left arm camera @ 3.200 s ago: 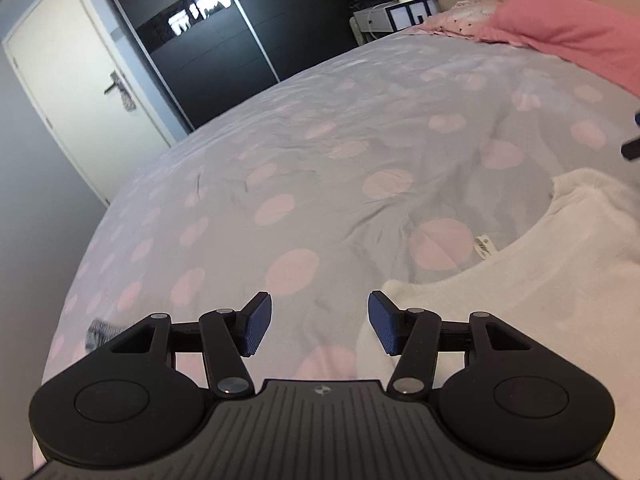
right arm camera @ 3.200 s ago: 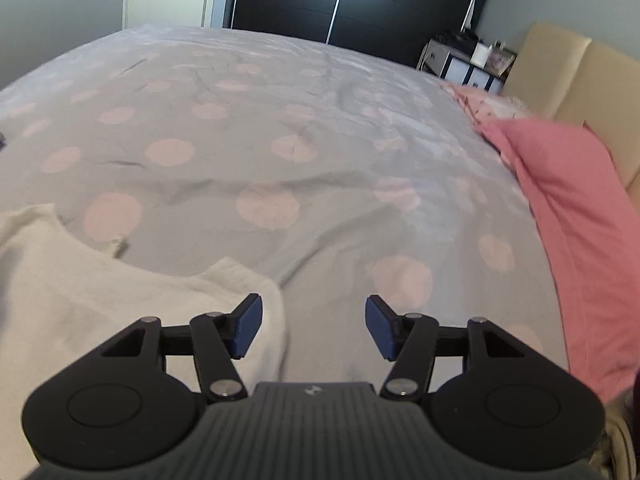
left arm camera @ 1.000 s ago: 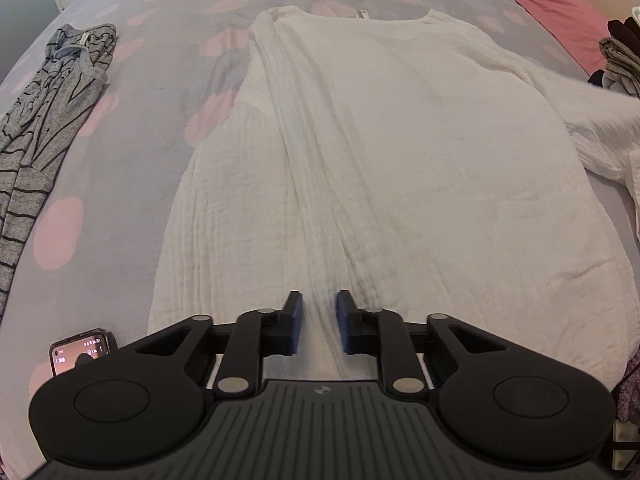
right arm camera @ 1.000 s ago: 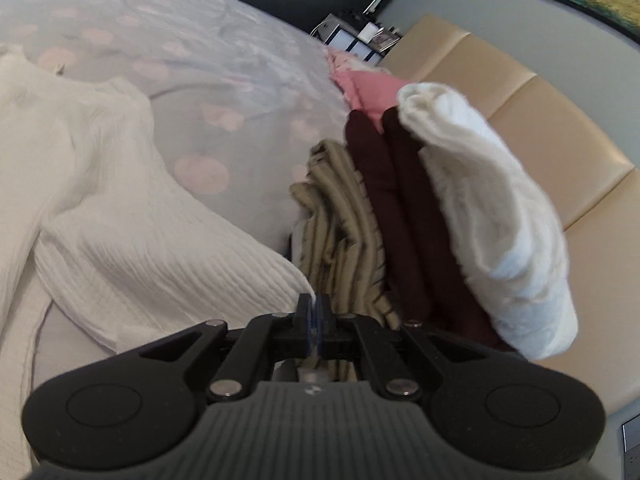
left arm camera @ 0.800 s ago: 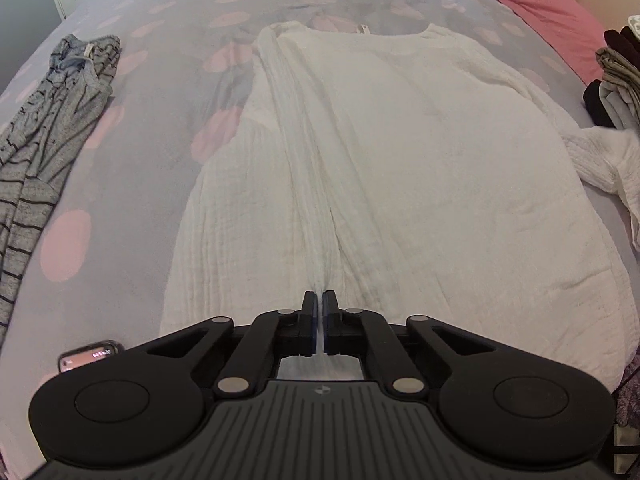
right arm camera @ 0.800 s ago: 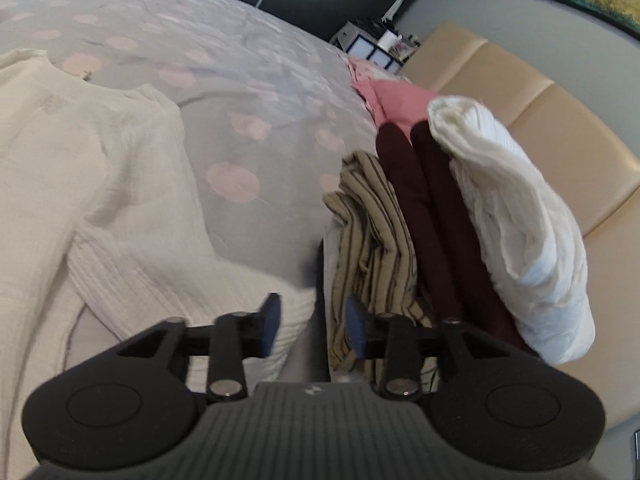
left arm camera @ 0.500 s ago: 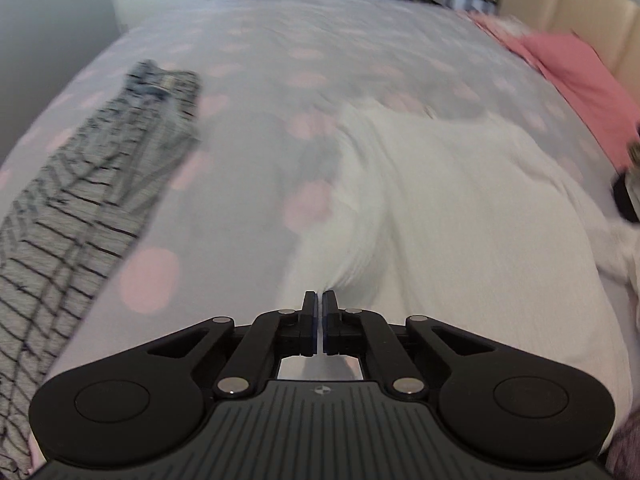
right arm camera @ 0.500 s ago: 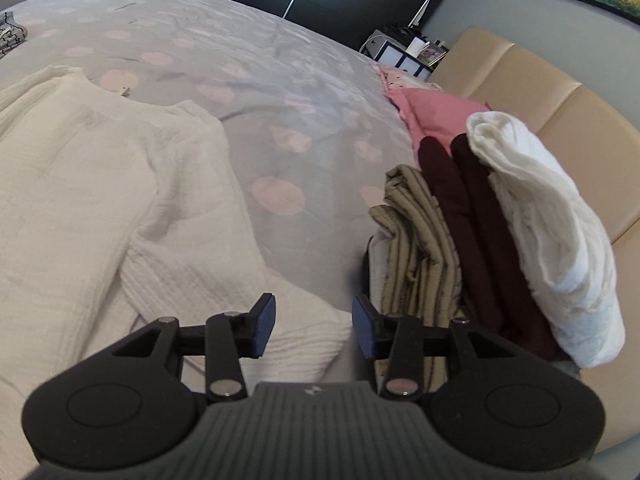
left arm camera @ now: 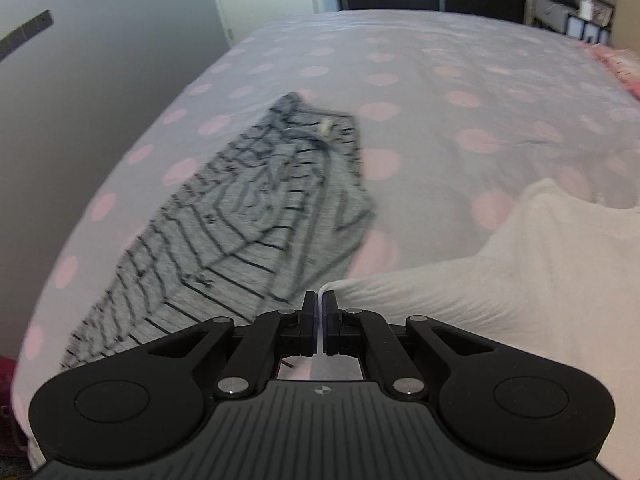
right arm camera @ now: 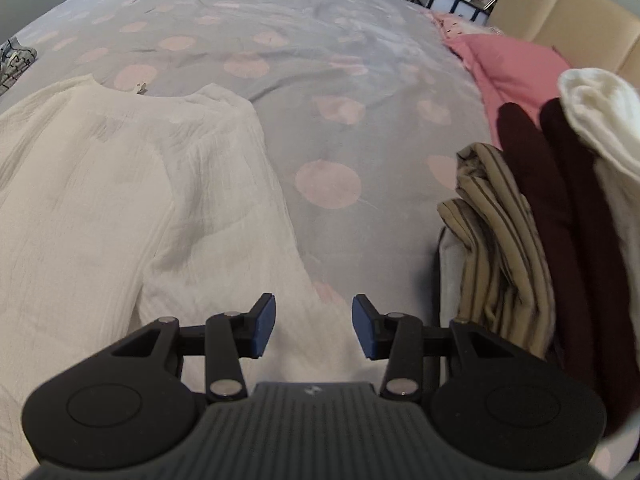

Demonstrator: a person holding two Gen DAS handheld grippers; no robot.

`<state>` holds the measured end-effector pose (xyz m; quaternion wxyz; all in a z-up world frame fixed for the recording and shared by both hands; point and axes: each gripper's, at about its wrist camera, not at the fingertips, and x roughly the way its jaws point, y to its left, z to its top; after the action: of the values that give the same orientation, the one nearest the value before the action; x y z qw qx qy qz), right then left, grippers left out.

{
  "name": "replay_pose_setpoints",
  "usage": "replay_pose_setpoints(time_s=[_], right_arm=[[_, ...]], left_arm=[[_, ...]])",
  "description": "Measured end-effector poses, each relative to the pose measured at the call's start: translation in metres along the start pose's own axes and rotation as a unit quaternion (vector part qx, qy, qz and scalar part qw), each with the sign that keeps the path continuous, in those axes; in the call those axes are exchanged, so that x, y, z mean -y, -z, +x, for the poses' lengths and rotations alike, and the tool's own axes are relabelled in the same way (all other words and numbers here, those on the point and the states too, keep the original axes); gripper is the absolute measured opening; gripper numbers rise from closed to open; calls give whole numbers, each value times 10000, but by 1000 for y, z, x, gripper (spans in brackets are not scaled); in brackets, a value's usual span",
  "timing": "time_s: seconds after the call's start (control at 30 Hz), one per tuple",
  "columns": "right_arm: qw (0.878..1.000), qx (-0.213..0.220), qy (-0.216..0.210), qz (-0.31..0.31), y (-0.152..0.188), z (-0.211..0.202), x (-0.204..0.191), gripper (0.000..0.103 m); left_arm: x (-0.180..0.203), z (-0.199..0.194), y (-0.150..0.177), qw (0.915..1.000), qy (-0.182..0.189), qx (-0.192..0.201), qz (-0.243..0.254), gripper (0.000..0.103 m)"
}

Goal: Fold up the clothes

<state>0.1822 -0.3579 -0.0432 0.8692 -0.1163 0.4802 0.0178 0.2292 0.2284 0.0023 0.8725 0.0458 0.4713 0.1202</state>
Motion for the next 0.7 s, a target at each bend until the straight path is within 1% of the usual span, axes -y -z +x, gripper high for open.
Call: replay_pose_setpoints(time_s=[0.07, 0.1, 0.13, 0.17, 0.2, 0.23, 0.27, 0.3, 0.33, 0.4, 0.43, 0.53, 0.6, 0.67, 0.7], right_arm=[[9997, -113, -198, 51, -9, 14, 6, 50], [9995, -156, -268, 109, -13, 21, 7, 52], [9991, -209, -332, 178, -16, 28, 8, 56], [9986, -262, -396, 248, -19, 35, 9, 56], [9979, -315, -461, 320, -22, 42, 10, 57], [9970, -359, -525, 435, -23, 47, 12, 58], [9959, -403, -589, 550, -25, 52, 13, 62], [9946, -447, -653, 665, -26, 57, 15, 64], [9932, -491, -716, 780, -27, 62, 16, 67], [9906, -561, -790, 964, -28, 70, 19, 71], [9894, -595, -802, 1054, -29, 73, 21, 73], [9854, -676, -861, 1308, -28, 83, 26, 76], [9816, -830, -889, 1472, -25, 92, 30, 76], [9767, -1020, -968, 1622, -20, 98, 30, 77], [9774, -1073, -948, 1555, -21, 98, 29, 76]], left_arm=[[-4, 21, -1, 9995, -53, -290, -72, 1], [-3, 28, 0, 9992, -15, -394, -33, 1], [-1, 35, 1, 9988, 43, -485, 30, 1], [5, 38, 2, 9987, 144, -458, 158, 2], [11, 40, 2, 9984, 259, -393, 308, 9], [20, 39, 3, 9976, 421, -301, 454, 22], [28, 37, 5, 9962, 599, -201, 598, 30], [37, 36, 7, 9942, 776, -100, 743, 48], [45, 34, 8, 9915, 953, 1, 887, 56], [65, 38, 11, 9878, 1007, -69, 1184, 56], [74, 43, 12, 9871, 930, -145, 1292, 56], [82, 64, 16, 9898, 586, -402, 1238, 56], [76, 82, 20, 9927, 425, -700, 884, 56], [67, 91, 26, 9938, 513, -847, 507, 57], [64, 92, 26, 9935, 575, -889, 415, 57]])
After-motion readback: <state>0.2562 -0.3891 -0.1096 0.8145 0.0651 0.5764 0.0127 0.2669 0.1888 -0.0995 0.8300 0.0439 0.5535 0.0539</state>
